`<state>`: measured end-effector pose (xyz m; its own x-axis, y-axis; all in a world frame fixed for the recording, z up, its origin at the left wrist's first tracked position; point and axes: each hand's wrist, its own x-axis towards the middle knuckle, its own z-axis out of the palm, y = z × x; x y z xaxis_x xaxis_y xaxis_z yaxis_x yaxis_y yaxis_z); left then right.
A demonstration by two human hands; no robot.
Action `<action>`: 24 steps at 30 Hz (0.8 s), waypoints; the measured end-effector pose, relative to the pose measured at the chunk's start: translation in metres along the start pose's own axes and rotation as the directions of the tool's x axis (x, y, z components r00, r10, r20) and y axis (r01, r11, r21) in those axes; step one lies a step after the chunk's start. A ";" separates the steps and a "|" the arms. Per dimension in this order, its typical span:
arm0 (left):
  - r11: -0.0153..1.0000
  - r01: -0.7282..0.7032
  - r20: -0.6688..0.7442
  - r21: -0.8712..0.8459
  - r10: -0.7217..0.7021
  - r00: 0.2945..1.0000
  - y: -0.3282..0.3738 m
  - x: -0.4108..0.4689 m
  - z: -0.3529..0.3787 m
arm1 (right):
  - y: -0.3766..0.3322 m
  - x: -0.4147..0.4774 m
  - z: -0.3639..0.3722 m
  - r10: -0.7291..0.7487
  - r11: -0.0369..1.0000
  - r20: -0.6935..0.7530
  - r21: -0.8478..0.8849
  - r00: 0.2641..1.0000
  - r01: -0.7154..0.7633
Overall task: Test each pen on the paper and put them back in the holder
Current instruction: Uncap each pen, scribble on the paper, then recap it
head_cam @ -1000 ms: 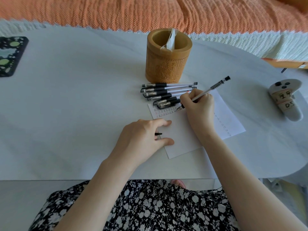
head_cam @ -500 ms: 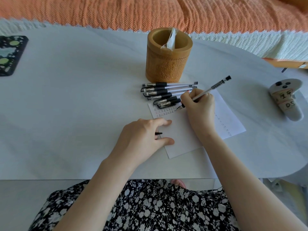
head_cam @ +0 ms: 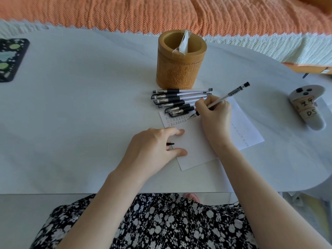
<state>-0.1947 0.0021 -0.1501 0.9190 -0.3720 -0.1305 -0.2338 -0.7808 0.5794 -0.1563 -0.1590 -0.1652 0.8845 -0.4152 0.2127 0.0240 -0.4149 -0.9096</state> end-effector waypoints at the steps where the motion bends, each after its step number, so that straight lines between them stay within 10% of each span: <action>1: 1.000 0.000 -0.001 0.000 0.000 1.000 0.000 0.000 0.000 | 0.000 0.000 0.000 0.005 1.000 -0.001 0.007 1.000 -0.005; 24: 1.000 -0.007 -0.001 -0.008 0.007 1.000 -0.001 0.000 0.001 | 0.001 0.001 0.001 0.011 0.999 0.017 -0.038 1.000 -0.011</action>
<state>-0.1951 0.0027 -0.1511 0.9176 -0.3770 -0.1259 -0.2375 -0.7740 0.5870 -0.1547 -0.1591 -0.1659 0.8927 -0.4058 0.1960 -0.0034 -0.4410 -0.8975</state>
